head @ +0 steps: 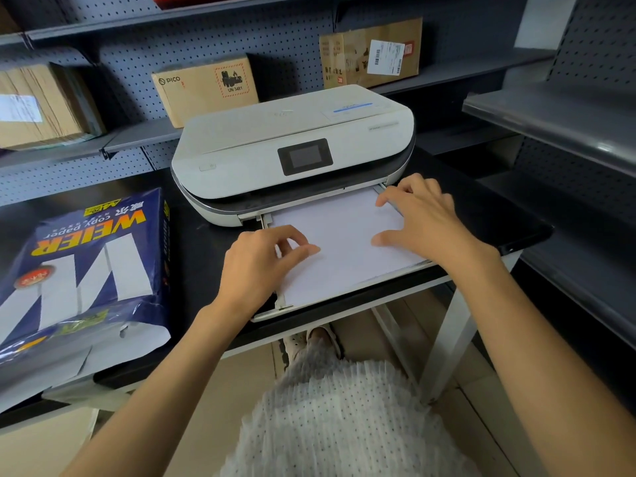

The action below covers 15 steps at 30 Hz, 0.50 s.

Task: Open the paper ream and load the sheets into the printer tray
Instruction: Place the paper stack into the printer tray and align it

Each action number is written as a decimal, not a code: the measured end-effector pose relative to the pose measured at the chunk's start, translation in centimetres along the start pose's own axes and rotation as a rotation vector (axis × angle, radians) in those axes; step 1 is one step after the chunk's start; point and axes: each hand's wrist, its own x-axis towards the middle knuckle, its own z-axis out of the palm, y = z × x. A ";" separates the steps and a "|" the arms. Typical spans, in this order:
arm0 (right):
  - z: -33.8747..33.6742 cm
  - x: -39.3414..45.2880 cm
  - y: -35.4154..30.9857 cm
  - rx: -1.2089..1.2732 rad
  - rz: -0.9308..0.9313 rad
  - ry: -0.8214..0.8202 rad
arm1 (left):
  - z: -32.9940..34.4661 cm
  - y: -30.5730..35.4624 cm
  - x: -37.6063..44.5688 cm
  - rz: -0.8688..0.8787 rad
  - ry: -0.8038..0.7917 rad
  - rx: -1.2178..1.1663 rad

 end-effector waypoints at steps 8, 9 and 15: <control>-1.5 -2.0 -2.2 0.098 -0.238 -0.301 | 0.5 2.1 -0.2 0.195 -0.258 0.089; -1.4 -2.1 -2.2 0.117 -0.244 -0.313 | 0.6 2.2 -0.4 0.192 -0.263 0.080; -1.1 -2.4 -1.8 0.174 -0.278 -0.323 | 0.9 2.1 -1.1 0.208 -0.291 0.078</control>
